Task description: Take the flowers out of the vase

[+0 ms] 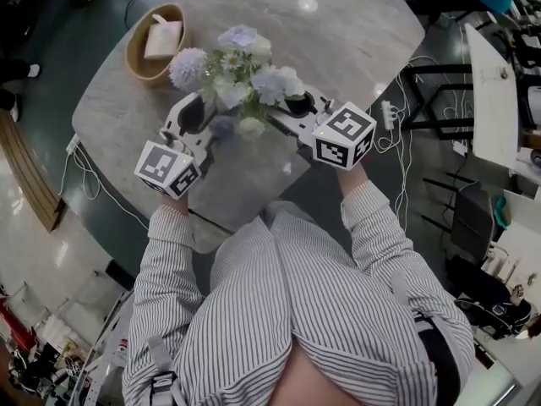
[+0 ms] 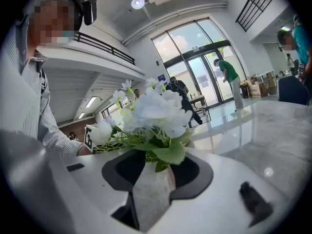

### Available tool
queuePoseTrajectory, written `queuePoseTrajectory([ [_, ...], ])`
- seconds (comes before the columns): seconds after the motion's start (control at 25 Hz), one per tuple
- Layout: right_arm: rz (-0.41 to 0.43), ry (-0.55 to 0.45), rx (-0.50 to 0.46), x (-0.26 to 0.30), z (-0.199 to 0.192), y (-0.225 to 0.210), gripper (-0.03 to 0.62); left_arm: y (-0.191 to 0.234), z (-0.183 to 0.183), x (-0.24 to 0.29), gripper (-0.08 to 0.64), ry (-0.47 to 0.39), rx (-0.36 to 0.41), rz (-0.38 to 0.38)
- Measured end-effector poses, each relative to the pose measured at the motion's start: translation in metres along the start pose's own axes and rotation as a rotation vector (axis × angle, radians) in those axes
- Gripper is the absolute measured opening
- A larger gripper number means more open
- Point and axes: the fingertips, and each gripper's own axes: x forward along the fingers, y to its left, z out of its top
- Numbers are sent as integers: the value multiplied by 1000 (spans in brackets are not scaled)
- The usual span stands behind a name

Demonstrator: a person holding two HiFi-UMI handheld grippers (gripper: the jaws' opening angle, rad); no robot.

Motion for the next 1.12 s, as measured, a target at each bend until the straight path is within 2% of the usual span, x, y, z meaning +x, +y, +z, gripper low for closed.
queuePoseTrajectory([
  [0.12,-12,2,4,2,-1,-1,94,1,3,1,100,-23,-14,-13],
  [0.36,-27,2,-6,5,-4,0,53,6,7,1,44,-34,16,9],
  [0.48,-39,-1,-19,4,-4,2,42,3,10,2,29,-38,44,23],
  [0.8,-54,-20,9,-8,-3,5,34,-8,12,4,23,-43,38,6],
  [1.12,-50,-53,-15,-14,7,15,32,-15,25,-3,21,-82,32,16],
])
